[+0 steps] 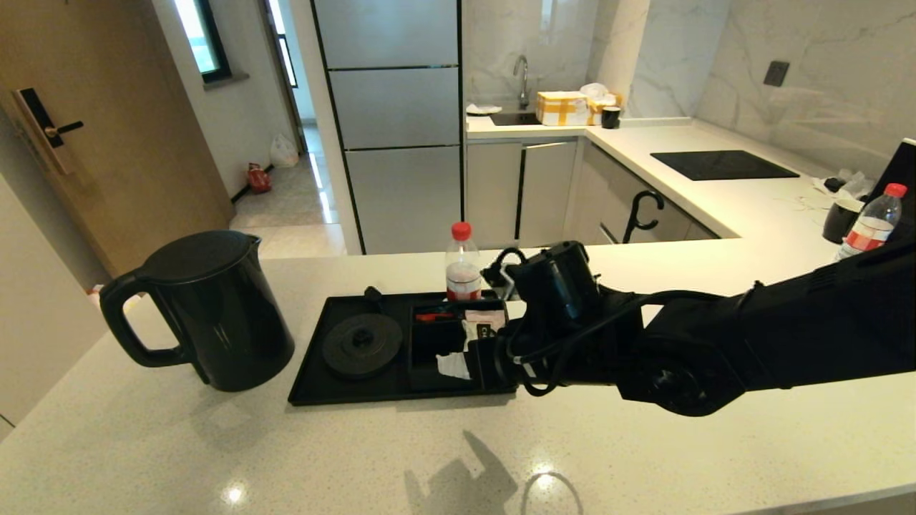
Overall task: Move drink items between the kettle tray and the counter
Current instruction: Pick up the tea bag
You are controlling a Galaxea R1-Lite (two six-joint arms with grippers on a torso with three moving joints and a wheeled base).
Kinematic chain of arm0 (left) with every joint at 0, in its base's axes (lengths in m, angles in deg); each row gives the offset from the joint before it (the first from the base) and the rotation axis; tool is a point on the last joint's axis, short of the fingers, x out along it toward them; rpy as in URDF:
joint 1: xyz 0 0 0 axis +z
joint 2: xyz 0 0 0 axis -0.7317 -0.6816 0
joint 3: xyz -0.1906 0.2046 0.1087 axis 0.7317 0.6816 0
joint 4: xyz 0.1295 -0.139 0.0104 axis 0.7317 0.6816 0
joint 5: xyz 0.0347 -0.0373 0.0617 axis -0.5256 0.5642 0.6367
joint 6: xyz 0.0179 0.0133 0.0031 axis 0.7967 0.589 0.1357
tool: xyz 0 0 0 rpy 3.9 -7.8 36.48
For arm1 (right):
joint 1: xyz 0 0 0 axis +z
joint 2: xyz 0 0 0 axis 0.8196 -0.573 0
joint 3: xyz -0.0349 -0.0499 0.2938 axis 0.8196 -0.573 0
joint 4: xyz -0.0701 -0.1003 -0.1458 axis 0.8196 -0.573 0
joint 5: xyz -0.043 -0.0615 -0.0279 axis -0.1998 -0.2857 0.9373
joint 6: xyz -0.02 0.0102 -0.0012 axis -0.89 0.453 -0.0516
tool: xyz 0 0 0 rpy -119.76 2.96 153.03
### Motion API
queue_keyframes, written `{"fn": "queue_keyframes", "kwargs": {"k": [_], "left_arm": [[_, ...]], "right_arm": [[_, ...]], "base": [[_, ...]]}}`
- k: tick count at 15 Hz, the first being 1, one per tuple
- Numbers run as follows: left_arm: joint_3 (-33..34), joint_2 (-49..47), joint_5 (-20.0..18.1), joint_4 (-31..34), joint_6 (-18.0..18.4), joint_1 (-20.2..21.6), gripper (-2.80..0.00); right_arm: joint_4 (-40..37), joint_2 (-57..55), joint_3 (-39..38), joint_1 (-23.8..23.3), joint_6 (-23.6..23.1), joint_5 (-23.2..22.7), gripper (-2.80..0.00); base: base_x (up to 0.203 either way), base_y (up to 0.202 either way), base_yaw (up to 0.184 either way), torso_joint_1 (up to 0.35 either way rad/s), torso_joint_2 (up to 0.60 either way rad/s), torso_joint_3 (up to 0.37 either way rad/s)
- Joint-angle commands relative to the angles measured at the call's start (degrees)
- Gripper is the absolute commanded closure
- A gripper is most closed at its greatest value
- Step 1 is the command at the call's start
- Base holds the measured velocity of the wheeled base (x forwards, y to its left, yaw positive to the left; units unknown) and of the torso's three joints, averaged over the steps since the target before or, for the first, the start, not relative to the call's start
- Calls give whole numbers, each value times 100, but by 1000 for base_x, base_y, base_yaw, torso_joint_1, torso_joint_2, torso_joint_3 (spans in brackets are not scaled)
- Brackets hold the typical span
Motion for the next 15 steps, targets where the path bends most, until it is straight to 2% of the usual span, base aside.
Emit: {"fn": "queue_keyframes", "kwargs": {"k": [1,4,5,6,9,12,14,15], "left_arm": [[229,6,0,-9,2,2,0],[229,-2,0,-9,2,2,0],[229,-2,0,-9,2,2,0],[229,-2,0,-9,2,2,0],[229,-2,0,-9,2,2,0],[229,6,0,-9,2,2,0],[229,-2,0,-9,2,2,0],[229,-2,0,-9,2,2,0]], "right_arm": [[8,-382,277,64,-5,449,-280],[4,-460,334,104,-12,589,-280],[-15,-519,411,115,-12,786,-280],[-20,-657,517,129,-12,1184,-280],[-22,-708,576,138,-11,1311,-280],[-14,-1057,1160,130,-3,2004,-280],[40,-1169,1234,139,19,2100,-280],[88,-1298,1402,139,50,2297,-280]], "base": [[0,0,0,0,0,0],[0,0,0,0,0,0],[0,0,0,0,0,0],[0,0,0,0,0,0],[0,0,0,0,0,0],[0,0,0,0,0,0],[0,0,0,0,0,0],[0,0,0,0,0,0]]}}
